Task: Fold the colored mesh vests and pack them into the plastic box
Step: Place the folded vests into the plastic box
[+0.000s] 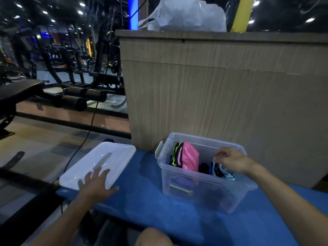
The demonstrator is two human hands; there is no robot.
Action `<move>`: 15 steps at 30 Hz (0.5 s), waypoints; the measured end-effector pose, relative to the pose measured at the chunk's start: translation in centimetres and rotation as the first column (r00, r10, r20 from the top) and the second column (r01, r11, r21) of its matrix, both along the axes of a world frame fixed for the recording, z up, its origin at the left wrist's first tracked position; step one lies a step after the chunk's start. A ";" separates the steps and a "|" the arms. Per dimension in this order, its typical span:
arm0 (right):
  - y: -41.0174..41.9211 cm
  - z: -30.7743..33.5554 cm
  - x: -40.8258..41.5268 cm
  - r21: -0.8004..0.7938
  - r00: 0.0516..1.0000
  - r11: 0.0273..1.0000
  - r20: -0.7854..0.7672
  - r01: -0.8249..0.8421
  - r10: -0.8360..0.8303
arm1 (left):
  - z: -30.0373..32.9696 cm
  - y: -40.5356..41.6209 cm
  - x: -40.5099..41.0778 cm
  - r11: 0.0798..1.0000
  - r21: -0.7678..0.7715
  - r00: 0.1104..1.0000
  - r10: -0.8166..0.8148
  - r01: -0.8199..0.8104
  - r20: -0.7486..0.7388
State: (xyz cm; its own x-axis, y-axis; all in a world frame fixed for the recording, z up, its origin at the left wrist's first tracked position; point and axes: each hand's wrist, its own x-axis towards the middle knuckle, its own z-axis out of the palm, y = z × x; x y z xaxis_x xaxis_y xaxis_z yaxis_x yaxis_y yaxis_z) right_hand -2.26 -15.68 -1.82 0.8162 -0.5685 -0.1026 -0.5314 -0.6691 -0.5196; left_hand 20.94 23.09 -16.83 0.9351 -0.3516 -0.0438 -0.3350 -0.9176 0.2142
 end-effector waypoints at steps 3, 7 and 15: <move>0.6 -0.7 -0.9 -0.106 0.999 0.993 0.013 -0.043 0.045 | -1.2 1.3 -0.6 0.998 0.063 0.996 -0.007 0.012 -0.086; 0.9 -1.2 -0.6 -0.252 0.996 0.967 -0.074 0.035 -0.056 | -0.8 1.5 -2.4 0.992 0.091 0.996 -0.081 0.085 -0.038; -0.7 -2.6 0.6 -0.056 0.893 0.997 -0.445 0.047 -0.067 | -0.6 1.3 -3.2 0.978 0.129 0.987 -0.157 0.162 -0.042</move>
